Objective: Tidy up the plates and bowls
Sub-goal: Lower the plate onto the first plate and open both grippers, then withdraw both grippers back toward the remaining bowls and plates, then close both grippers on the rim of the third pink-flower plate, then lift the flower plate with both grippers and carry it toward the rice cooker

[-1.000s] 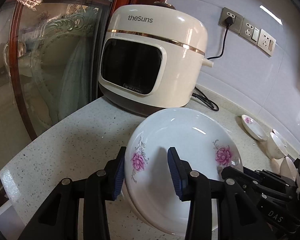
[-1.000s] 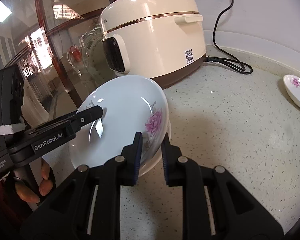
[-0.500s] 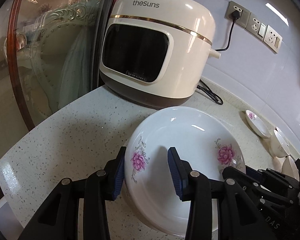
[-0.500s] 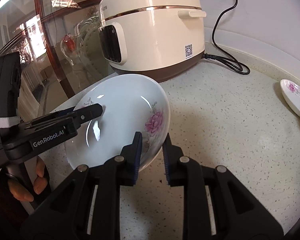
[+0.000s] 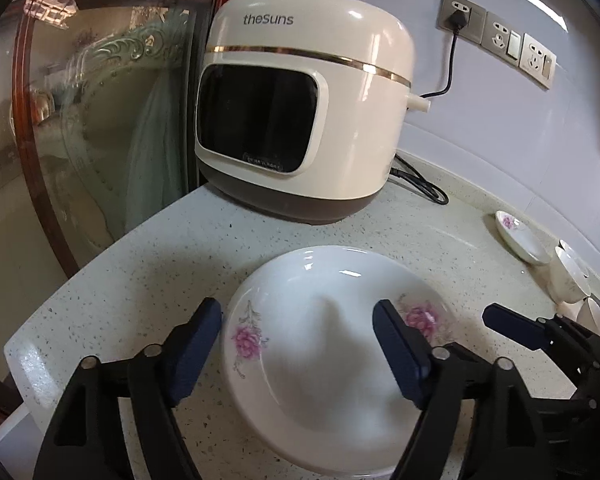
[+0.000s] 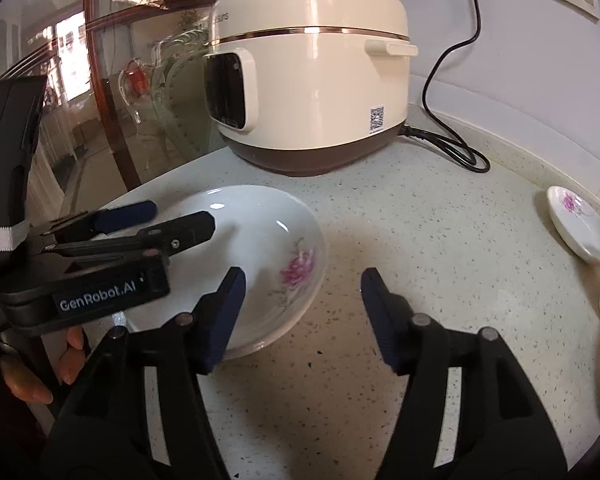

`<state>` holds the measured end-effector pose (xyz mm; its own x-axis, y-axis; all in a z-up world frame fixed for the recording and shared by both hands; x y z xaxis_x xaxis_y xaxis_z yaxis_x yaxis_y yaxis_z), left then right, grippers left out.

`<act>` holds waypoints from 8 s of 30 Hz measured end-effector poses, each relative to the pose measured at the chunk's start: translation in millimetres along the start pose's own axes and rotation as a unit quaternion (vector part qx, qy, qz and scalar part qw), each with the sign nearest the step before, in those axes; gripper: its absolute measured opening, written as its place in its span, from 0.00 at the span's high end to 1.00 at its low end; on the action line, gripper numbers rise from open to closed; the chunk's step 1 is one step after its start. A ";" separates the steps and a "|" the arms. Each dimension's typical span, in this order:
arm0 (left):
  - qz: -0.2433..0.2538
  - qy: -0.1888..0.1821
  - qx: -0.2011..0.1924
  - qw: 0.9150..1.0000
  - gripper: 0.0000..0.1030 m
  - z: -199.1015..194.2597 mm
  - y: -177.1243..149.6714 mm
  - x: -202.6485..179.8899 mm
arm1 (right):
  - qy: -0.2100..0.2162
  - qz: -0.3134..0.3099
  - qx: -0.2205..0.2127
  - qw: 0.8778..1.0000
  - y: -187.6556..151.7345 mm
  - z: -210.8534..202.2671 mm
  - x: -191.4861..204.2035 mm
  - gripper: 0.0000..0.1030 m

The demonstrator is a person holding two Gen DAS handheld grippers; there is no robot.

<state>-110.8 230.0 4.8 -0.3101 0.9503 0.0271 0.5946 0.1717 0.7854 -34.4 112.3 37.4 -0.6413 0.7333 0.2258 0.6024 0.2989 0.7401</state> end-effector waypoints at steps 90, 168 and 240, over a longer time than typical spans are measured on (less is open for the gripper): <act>-0.044 -0.133 0.077 0.987 0.38 148.2 116.5 -155.0 | -0.203 0.220 -0.079 0.951 34.8 -26.2 -179.3 0.63; 0.025 -0.106 0.024 0.994 0.74 122.5 108.0 -160.0 | -0.099 0.258 -0.030 0.961 39.5 -26.7 -191.3 0.78; 0.041 0.030 -0.032 0.998 0.71 12.1 49.6 -6.5 | 0.068 0.080 -0.005 0.994 15.7 -0.8 -24.9 0.77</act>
<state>-70.3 235.5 36.1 -0.3072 0.9430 0.1278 0.5719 0.0755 0.8169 -9.3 98.3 44.0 -0.5960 0.6813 0.4249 0.6978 0.1777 0.6939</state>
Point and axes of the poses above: each gripper's, at about its wrist camera, not at the fingertips, and z roughly the way its jaws point, x to its left, y to its top, the point moved 3 cm from there along z, roughly the way its jaws point, and after that the axes turned 15 degrees about z, right-handed, at the moved point
